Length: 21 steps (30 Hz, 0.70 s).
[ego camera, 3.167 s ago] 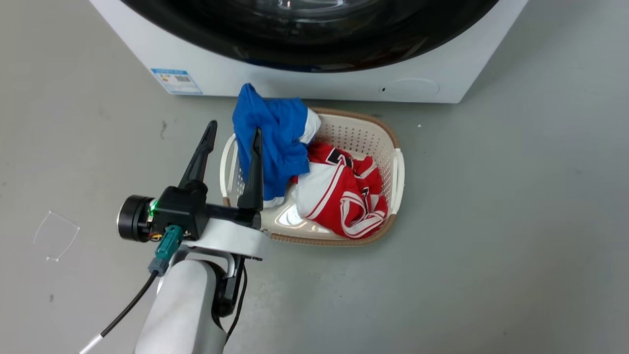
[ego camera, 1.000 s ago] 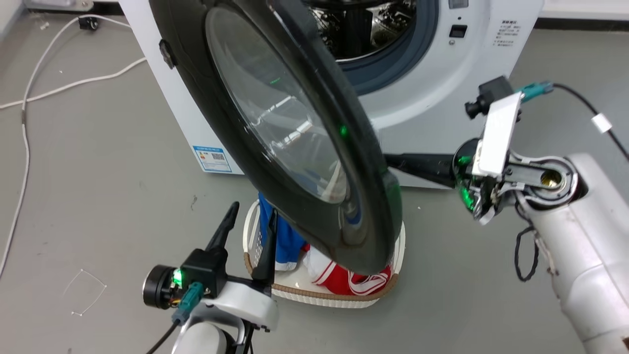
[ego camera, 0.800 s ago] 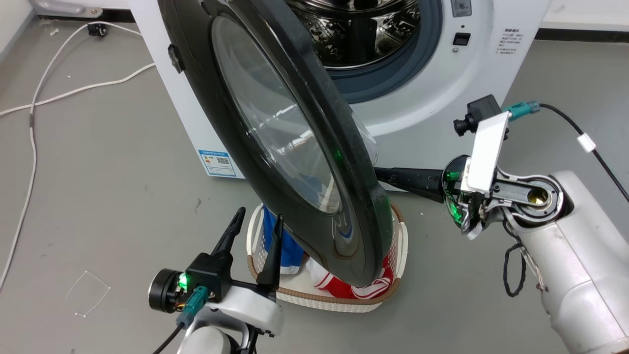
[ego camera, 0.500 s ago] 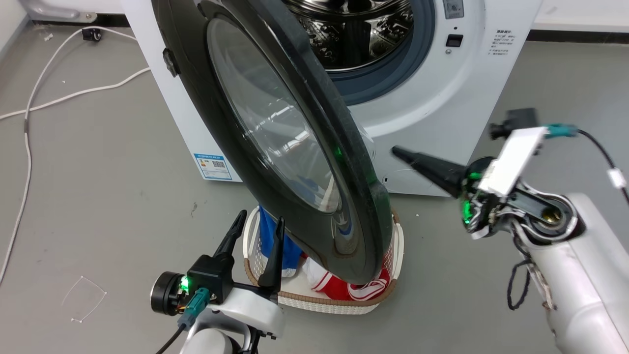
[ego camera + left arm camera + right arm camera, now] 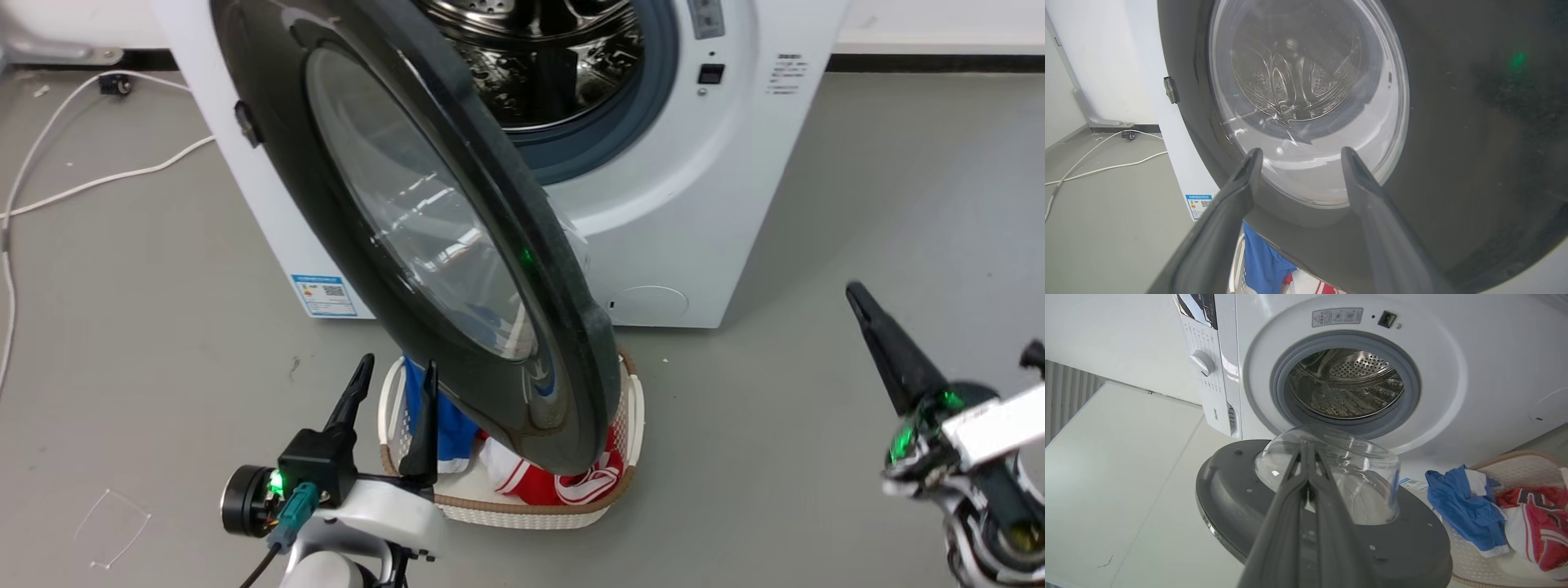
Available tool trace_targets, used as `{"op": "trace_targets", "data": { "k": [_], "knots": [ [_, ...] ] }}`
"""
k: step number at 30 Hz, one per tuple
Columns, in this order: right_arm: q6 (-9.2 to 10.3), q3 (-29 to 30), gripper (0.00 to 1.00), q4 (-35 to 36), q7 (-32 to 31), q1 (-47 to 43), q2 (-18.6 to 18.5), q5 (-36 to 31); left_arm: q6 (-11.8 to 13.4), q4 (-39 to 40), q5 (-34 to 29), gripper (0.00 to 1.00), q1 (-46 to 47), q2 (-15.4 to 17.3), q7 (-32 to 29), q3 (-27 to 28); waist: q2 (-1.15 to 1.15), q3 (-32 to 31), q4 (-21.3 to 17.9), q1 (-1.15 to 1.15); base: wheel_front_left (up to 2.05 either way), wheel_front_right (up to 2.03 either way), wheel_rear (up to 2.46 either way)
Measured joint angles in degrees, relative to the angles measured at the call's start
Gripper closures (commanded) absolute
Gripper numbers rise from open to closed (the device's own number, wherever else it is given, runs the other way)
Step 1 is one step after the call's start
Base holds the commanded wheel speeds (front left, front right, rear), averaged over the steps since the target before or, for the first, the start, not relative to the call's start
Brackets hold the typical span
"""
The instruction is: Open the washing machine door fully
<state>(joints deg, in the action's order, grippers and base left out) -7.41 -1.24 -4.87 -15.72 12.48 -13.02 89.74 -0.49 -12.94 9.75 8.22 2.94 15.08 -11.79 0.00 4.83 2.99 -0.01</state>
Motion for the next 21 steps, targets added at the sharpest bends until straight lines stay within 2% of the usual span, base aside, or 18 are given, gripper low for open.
{"op": "trace_targets", "data": {
  "k": [1,2,4,5,7,9,12,15,21],
  "knots": [
    [0.00,0.04,1.00,1.31,0.97,-1.69,0.01,-0.92,0.00,0.09,-0.03,0.00,-0.24,0.00,-0.01,0.44,0.00,-0.02,-0.44,0.00,0.00,0.00,0.00],
    [0.00,-0.05,0.94,2.31,1.98,-3.13,0.05,-2.31,0.00,0.13,-0.19,0.00,-0.53,0.00,0.00,0.77,0.00,-0.04,-0.86,0.00,0.00,0.00,0.00],
    [0.00,-0.15,0.51,3.93,4.22,-5.66,0.41,-4.22,0.01,0.10,-0.51,0.00,-1.08,0.00,0.00,1.36,0.00,-0.15,-1.71,0.00,0.00,0.00,0.00],
    [0.00,-0.38,0.00,4.70,5.36,-6.69,0.45,-5.70,0.00,0.11,-0.54,0.00,-1.18,0.00,0.00,1.63,0.00,-0.20,-2.10,0.00,0.00,0.00,0.00],
    [0.00,-0.59,0.00,5.82,8.17,-8.12,0.43,-8.99,0.03,0.12,-0.75,0.00,-1.25,0.00,0.00,2.08,0.00,-0.24,-2.76,0.00,0.00,0.00,0.00],
    [0.00,-1.15,0.00,6.23,11.65,-9.14,-0.47,-15.11,0.03,0.10,-0.83,0.00,-1.36,-0.01,0.00,2.54,0.00,-0.31,-3.17,0.00,0.00,0.00,0.00],
    [0.00,-1.24,0.00,4.54,17.23,-10.10,-1.51,-26.04,0.03,-0.08,-0.82,0.00,-1.58,-0.01,0.00,2.86,0.00,-0.48,-3.37,0.00,0.00,0.00,0.00],
    [-0.01,0.78,0.00,1.26,22.62,-9.89,-1.89,-41.07,0.07,-0.21,-0.82,0.00,-1.63,0.00,-0.01,3.08,0.00,-0.67,-3.43,0.01,0.00,0.00,0.00],
    [-0.09,4.39,0.00,0.08,26.73,-8.94,2.14,-65.59,0.03,-0.48,-1.60,0.00,-1.86,-0.01,-0.01,3.48,0.00,-1.50,-3.26,0.01,0.00,0.00,0.00]
  ]
}}
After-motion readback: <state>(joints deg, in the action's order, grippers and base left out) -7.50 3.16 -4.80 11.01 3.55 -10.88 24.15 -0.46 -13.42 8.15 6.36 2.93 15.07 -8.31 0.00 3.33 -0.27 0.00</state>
